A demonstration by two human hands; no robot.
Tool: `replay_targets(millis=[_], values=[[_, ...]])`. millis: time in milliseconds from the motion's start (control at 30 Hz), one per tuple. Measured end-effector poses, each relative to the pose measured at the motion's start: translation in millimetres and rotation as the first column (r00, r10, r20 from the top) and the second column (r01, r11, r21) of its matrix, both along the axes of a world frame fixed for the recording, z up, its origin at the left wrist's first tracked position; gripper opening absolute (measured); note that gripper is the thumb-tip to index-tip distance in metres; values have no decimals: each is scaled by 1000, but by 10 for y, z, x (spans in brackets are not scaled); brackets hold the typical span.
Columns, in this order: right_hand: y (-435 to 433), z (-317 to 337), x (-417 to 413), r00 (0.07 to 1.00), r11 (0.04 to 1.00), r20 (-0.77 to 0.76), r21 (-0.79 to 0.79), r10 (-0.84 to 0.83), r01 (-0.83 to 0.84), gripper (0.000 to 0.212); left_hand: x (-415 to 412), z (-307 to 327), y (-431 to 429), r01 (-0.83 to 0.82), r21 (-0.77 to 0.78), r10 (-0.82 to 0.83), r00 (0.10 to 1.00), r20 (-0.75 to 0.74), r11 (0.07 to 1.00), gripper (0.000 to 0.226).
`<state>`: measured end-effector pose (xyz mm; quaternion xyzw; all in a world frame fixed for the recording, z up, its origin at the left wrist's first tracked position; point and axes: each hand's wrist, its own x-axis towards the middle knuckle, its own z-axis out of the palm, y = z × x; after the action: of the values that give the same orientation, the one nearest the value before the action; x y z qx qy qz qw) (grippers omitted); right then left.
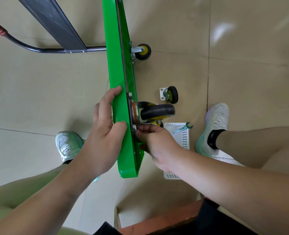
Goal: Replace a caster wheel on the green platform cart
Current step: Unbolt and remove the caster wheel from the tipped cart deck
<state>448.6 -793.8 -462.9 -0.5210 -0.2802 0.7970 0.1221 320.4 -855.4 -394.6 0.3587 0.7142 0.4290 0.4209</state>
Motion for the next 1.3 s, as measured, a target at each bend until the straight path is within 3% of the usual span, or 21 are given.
replay_targets(millis=[100,333,567,700,867,1167,1300], values=[[-14,-27,13,1000,1000,-12,-21,8,-8,10,-3,-14,-3,2,11,-2,1000,16,1000,69],[-32,-32,-1,999,997,10,65,-34,33,17,-4,-18,-1,7,14,-8,1000,14,1000,69],[-41,-34,3,999,998,-37,-61,-22,20,12,-12,-20,-5,1,17,-1,1000,15,1000,70],[-62,-43,-5,999,999,-8,27,-42,42,5,-11,-26,-2,-1,16,0,1000,18,1000,70],[-68,-35,-19,997,995,-16,60,-81,82,19,-9,-31,-1,3,17,-3,1000,12,1000,69],[-76,-30,-4,992,994,-82,-45,-100,97,8,-12,-32,-2,3,12,-4,1000,13,1000,69],[-96,-56,-4,992,991,-40,46,-121,122,7,-9,-24,-1,4,13,-4,1000,10,1000,70]])
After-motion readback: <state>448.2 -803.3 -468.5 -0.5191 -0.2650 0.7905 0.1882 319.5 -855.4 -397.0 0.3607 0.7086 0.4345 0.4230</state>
